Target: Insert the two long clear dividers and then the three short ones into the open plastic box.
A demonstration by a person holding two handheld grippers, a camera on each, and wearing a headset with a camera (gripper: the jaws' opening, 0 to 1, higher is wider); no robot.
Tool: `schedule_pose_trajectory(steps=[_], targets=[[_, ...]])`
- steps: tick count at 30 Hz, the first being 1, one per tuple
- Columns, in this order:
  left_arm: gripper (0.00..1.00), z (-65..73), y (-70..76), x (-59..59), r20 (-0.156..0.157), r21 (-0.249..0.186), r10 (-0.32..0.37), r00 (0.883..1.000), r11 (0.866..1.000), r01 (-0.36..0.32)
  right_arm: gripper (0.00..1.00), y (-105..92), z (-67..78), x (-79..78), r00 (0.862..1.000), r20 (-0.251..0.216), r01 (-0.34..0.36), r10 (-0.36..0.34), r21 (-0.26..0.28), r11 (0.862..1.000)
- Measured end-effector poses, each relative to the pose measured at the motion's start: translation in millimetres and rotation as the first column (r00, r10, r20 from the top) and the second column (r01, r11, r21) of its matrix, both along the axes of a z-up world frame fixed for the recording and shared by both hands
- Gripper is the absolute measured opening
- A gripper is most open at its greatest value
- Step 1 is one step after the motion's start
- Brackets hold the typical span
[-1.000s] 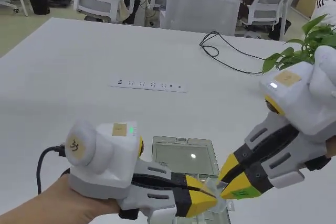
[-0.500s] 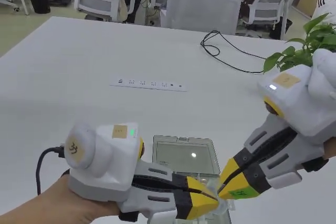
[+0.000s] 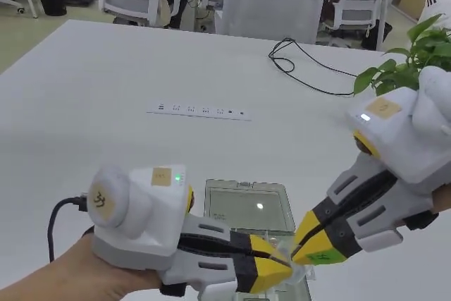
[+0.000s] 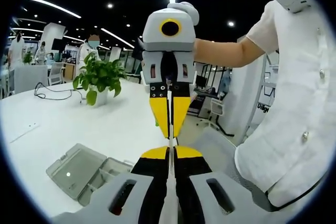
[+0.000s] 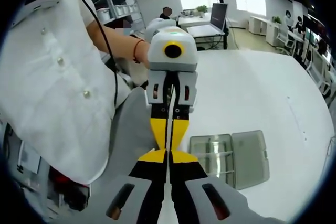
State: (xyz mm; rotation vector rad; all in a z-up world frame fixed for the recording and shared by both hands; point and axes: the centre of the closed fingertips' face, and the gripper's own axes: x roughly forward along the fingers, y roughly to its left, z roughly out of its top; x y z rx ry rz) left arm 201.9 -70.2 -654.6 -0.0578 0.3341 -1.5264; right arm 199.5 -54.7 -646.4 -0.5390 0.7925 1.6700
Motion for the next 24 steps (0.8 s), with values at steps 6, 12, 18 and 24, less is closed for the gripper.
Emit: schedule_pose_trajectory(steps=[6, 12, 18, 24], targets=[[0.05, -3.6, 3.0, 2.7, 0.005, 0.013, 0.017, 1.000, 1.000, -0.017, 0.03, -2.2, -0.5, 2.9, 1.000, 0.009, 0.006, -0.006, -0.003, 1.000], [0.10, -7.1, 9.8, 7.8, 0.010, 0.024, 0.044, 0.999, 0.999, -0.045, 0.03, -6.6, -1.3, 7.5, 0.999, 0.019, 0.027, -0.026, -0.008, 1.000], [0.22, -16.1, 19.0, 13.8, 0.029, 0.060, 0.078, 0.997, 0.995, -0.080, 0.03, -16.0, -6.6, 18.3, 0.997, 0.039, 0.062, -0.061, -0.025, 0.998], [0.41, -24.4, 31.0, 23.4, 0.022, 0.082, 0.133, 0.991, 0.987, -0.135, 0.03, -23.4, -13.5, 27.5, 0.994, 0.052, 0.098, -0.095, -0.041, 0.994]])
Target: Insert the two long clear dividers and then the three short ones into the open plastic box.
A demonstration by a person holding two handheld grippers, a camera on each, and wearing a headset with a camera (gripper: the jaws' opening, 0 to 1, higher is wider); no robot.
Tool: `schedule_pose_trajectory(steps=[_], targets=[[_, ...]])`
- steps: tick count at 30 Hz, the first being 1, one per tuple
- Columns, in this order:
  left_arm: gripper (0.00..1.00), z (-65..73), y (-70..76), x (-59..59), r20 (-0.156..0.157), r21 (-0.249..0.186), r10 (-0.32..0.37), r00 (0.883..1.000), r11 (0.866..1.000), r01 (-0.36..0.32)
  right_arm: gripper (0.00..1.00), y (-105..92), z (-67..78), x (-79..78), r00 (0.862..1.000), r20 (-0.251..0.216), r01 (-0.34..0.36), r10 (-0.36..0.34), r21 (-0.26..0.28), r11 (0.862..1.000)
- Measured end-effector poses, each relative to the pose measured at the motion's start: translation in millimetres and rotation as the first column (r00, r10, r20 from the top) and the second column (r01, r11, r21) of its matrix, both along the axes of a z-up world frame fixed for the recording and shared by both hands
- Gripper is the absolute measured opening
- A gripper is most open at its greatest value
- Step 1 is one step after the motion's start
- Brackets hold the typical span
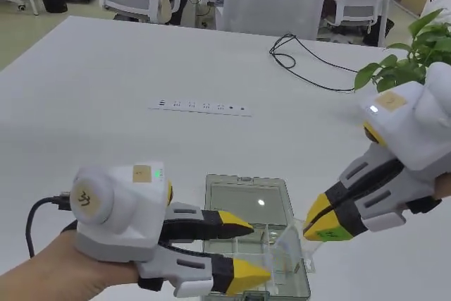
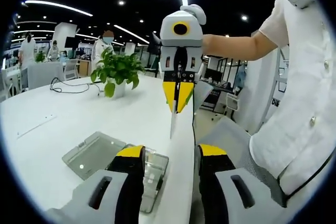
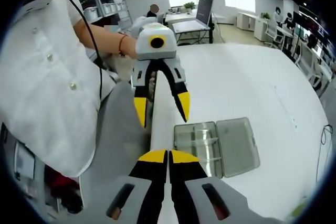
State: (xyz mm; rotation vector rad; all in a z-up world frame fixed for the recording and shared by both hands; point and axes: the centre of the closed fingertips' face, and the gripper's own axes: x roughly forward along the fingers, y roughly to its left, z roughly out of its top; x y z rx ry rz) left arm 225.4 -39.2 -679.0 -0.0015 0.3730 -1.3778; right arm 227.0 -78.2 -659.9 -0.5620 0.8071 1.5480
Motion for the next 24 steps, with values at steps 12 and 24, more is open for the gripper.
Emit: schedule_pose_trajectory(steps=[12, 24], targets=[[0.75, -15.6, 24.2, 15.7, 0.058, 0.054, 0.068, 0.996, 0.996, -0.071, 0.03, -15.5, -20.9, 19.4, 0.998, 0.051, 0.029, -0.025, -0.075, 0.997], [0.89, -35.2, 41.5, 21.5, 0.076, 0.113, 0.092, 0.993, 0.988, -0.101, 0.03, -25.1, -56.1, 39.7, 0.996, 0.091, 0.022, -0.009, -0.150, 0.988]])
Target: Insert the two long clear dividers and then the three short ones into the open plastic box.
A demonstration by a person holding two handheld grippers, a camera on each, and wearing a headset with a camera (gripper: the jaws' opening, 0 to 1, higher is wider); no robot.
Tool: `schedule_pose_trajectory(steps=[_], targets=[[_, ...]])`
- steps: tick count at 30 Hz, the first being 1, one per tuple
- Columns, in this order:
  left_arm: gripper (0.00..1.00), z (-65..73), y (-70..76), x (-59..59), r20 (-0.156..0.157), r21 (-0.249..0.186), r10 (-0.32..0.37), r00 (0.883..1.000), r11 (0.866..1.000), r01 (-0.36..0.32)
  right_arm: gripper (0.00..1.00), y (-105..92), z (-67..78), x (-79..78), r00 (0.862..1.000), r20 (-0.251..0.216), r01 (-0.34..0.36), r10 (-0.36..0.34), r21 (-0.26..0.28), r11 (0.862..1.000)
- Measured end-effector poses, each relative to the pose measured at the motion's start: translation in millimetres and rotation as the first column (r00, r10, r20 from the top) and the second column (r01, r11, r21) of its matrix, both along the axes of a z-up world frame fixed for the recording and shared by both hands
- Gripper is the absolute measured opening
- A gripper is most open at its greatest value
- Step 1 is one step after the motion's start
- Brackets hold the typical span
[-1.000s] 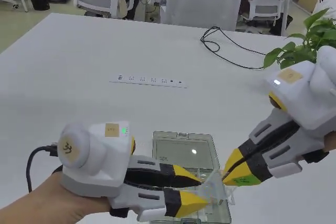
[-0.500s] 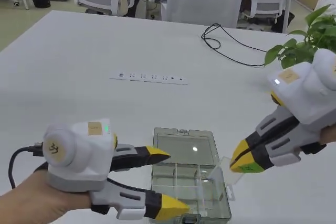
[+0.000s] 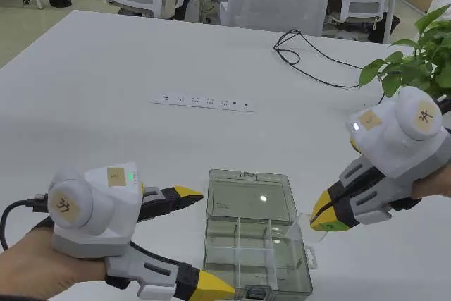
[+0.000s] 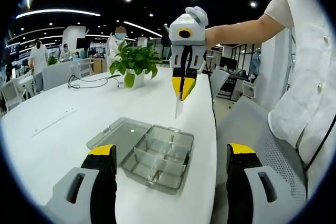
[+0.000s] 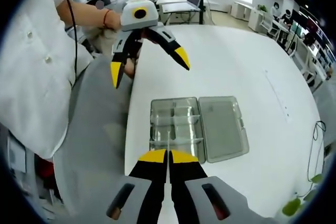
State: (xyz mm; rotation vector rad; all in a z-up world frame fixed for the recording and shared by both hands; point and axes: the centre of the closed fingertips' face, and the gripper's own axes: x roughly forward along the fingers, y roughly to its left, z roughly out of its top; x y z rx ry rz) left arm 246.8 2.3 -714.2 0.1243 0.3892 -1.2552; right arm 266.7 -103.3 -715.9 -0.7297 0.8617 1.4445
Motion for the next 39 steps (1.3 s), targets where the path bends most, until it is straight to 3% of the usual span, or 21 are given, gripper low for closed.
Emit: schedule_pose_trajectory(steps=[12, 39], targets=[[0.98, -8.7, 8.1, 1.6, -0.026, 0.001, 0.029, 0.999, 1.000, -0.029, 0.03, -1.2, -38.2, 7.7, 0.997, 0.052, -0.049, 0.054, -0.083, 0.995], [1.00, -12.2, 8.5, 2.4, -0.042, -0.007, 0.045, 0.998, 0.999, -0.045, 0.03, 3.6, -65.1, 10.2, 0.997, 0.031, -0.065, 0.070, -0.124, 0.990]])
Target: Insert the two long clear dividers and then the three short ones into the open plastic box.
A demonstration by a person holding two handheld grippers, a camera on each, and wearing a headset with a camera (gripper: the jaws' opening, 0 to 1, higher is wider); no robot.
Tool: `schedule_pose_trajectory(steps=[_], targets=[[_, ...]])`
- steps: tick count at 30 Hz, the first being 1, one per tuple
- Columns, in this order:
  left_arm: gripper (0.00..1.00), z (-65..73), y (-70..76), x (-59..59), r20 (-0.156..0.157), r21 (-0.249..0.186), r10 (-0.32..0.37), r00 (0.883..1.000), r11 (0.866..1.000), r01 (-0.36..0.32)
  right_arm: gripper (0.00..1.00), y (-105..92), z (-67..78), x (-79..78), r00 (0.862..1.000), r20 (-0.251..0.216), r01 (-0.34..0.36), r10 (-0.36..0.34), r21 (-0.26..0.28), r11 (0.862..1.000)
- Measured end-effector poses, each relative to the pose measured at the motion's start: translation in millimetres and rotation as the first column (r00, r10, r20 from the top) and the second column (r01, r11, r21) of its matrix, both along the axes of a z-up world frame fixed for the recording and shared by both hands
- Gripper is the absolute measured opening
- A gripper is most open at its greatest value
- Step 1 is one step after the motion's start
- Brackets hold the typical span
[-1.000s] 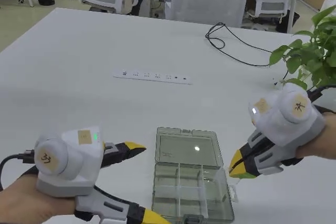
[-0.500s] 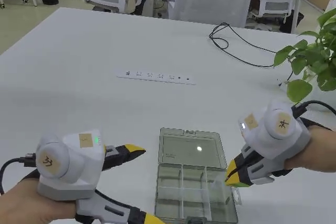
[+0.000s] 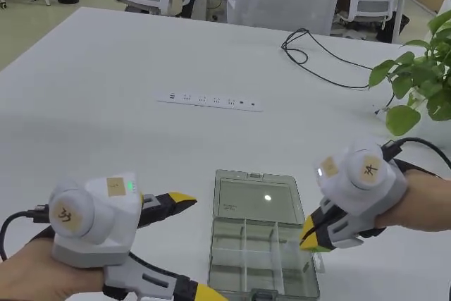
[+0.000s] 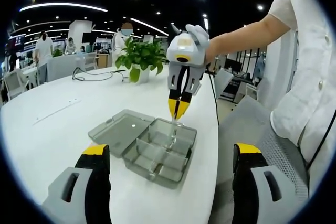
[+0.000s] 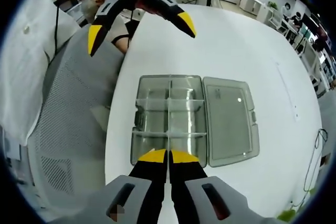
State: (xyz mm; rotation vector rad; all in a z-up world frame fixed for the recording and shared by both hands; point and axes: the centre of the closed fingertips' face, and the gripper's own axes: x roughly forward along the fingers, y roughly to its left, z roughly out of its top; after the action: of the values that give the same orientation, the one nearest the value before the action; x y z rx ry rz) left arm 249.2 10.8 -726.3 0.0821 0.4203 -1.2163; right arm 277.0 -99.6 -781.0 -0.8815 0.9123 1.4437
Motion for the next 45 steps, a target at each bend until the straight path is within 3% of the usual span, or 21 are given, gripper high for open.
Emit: schedule_pose_trajectory(steps=[11, 24, 34, 45], targets=[[1.00, 0.9, -1.1, -0.2, -0.003, -0.006, 0.002, 1.000, 1.000, -0.002, 0.03, 0.3, -6.1, -1.8, 1.000, -0.005, 0.007, -0.007, 0.011, 1.000], [1.00, 0.5, -0.6, -1.1, -0.007, -0.009, 0.004, 1.000, 1.000, -0.004, 0.03, 0.7, -25.5, -3.0, 0.999, 0.036, 0.004, -0.005, 0.011, 1.000], [0.99, 0.4, -1.7, -1.5, -0.007, -0.009, 0.003, 1.000, 1.000, -0.003, 0.03, 1.5, -38.7, -2.4, 0.999, 0.038, 0.011, -0.011, 0.000, 1.000], [1.00, -0.6, -0.9, -1.1, -0.007, -0.007, 0.003, 1.000, 1.000, -0.003, 0.03, 0.5, -40.4, -2.4, 0.999, 0.035, 0.014, -0.014, -0.006, 1.000]])
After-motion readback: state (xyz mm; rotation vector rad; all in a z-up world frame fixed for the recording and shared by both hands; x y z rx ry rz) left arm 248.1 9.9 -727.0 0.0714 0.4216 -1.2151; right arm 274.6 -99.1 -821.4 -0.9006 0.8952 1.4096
